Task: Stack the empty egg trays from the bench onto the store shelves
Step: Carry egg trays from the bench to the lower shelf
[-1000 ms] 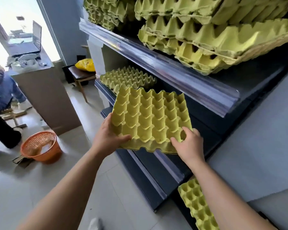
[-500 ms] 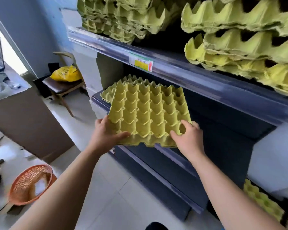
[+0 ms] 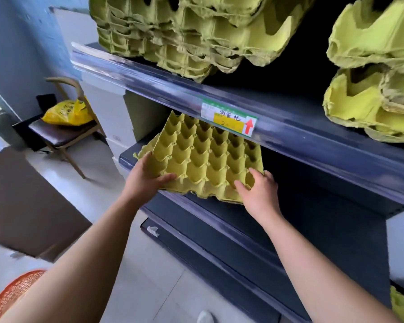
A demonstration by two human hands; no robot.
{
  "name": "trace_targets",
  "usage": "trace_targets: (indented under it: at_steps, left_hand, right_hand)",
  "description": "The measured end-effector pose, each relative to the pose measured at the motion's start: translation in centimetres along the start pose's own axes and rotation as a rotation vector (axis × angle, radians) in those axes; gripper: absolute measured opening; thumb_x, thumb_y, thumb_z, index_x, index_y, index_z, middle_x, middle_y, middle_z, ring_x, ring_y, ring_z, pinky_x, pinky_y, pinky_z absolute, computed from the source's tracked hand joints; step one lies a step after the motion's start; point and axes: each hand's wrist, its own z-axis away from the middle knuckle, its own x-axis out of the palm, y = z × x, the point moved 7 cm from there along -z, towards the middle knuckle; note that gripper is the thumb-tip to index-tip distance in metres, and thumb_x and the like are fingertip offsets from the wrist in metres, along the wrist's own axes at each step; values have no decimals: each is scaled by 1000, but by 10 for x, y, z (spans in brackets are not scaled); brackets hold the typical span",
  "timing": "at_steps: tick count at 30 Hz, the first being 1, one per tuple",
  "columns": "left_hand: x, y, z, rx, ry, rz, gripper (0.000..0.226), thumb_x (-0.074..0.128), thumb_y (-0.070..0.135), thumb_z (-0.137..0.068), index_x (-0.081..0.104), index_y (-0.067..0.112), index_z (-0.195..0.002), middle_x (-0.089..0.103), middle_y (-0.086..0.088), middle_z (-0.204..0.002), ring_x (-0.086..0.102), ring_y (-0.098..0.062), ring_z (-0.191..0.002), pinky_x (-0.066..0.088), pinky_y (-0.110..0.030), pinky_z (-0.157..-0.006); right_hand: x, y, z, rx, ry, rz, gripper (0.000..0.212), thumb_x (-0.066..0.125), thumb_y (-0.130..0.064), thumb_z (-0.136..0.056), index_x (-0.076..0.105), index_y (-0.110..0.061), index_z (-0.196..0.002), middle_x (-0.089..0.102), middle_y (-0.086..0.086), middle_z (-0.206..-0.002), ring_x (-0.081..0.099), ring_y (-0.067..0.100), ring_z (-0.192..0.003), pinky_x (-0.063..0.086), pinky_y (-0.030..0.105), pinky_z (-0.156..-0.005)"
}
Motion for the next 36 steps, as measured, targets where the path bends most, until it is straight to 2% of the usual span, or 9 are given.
trace_targets:
  at_steps: [3, 8, 12, 17, 20, 23, 28, 32, 36]
  left_hand:
    - [-1, -11, -31, 4, -60, 1, 112, 81, 71, -44, 40, 34, -142, 59, 9, -131, 58, -15, -117, 47, -43, -101]
    - [-2, -12, -75, 88, -138, -52, 82, 84, 44, -67, 46, 29, -138, 62, 9, -125, 60, -11, -111, 48, -36, -99]
    - [1, -15, -106, 150, -251, -67, 65, 82, 29, -74, 51, 27, -131, 66, 12, -113, 61, 9, -94, 49, -13, -81]
    - [1, -34, -140, 153, -319, -171, 74, 72, 56, -60, 48, 33, -125, 66, 8, -111, 64, -16, -100, 52, -43, -89]
    - [4, -37, -145, 145, -343, -201, 79, 73, 54, -60, 44, 33, -131, 64, 7, -117, 61, -16, -105, 49, -41, -91]
    - [7, -44, -147, 104, -339, -241, 71, 78, 34, -75, 41, 19, -134, 58, 0, -126, 54, -20, -111, 35, -28, -89]
    - [3, -46, -146, 115, -286, -350, 83, 73, 46, -77, 31, 20, -143, 45, -7, -140, 45, -31, -125, 37, -43, -95]
    - [4, -25, -129, 293, -171, -546, 75, 61, 49, -86, 33, 14, -146, 32, -14, -150, 34, -38, -133, 28, -52, -108]
    - [20, 10, -87, 583, -98, -641, 51, 64, 34, -87, 55, 8, -130, 49, -17, -138, 40, -40, -127, 29, -52, -104]
  right_hand:
    - [12, -6, -9, 30, -8, -3, 61, 60, -41, -88, 42, -15, -140, 31, 20, -146, 26, 33, -137, 30, 49, -108]
    - [31, -17, -24, 101, 29, 7, 62, 59, -43, -88, 41, -16, -141, 30, 20, -147, 26, 35, -135, 28, 48, -110]
    - [46, -27, -30, 175, 64, 33, 62, 58, -44, -88, 40, -17, -142, 25, 20, -149, 24, 36, -135, 26, 47, -111]
    - [73, -38, -33, 249, 65, 99, 63, 56, -46, -89, 37, -20, -143, 19, 20, -151, 25, 38, -132, 28, 44, -110]
    - [82, -38, -33, 287, 68, 110, 63, 55, -46, -90, 35, -21, -144, 17, 19, -151, 24, 38, -133, 28, 43, -110]
    - [83, -39, -32, 289, 96, 128, 62, 55, -47, -90, 36, -22, -143, 19, 21, -151, 25, 38, -133, 28, 44, -110]
    - [78, -43, -25, 268, 142, 194, 63, 55, -49, -88, 39, -20, -142, 28, 19, -148, 29, 36, -132, 28, 43, -109]
    - [67, -50, -12, 178, 206, 243, 55, 58, -42, -89, 49, -14, -136, 36, 14, -145, 35, 35, -129, 31, 44, -107]
    - [45, -56, 17, 23, 317, 331, 38, 63, -27, -87, 62, -5, -117, 53, 15, -133, 49, 34, -120, 39, 42, -102]
